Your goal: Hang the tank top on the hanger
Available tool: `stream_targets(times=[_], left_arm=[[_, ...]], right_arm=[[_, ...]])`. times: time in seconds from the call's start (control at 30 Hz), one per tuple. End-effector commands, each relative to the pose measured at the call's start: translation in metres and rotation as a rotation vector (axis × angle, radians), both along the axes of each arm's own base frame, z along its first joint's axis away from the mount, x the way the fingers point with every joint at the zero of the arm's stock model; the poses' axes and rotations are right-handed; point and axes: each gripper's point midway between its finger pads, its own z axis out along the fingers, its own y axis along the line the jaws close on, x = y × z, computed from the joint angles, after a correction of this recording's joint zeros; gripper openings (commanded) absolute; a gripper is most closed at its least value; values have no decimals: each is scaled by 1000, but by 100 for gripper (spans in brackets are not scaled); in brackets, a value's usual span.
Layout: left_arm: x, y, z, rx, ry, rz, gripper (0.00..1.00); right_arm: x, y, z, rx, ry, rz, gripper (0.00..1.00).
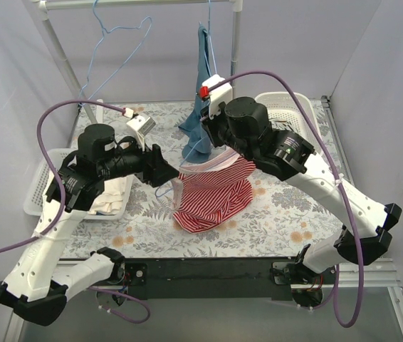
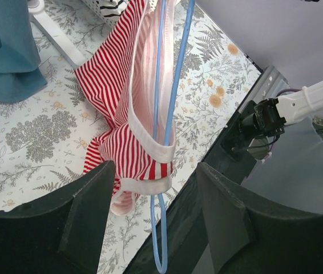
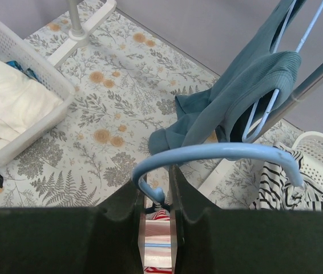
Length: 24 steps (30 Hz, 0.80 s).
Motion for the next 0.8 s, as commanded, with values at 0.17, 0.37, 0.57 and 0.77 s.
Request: stream_targets(times=[0.17,0.37,0.57,0.77], left_arm=[[5,-30,-28,112,-17,25,56],[12,-40,-54,213,-37,97,44],[16,-38,-66,218,-71,164,15],[8,-43,-57,143,-96,138,0]], right_arm=[[8,2,1,33,-29,-49,1],[8,-2,-5,19,-27,-60,1],[7,-6,-10,15,-31,-65,1],[4,-6,-15,18,-27,-53,1]])
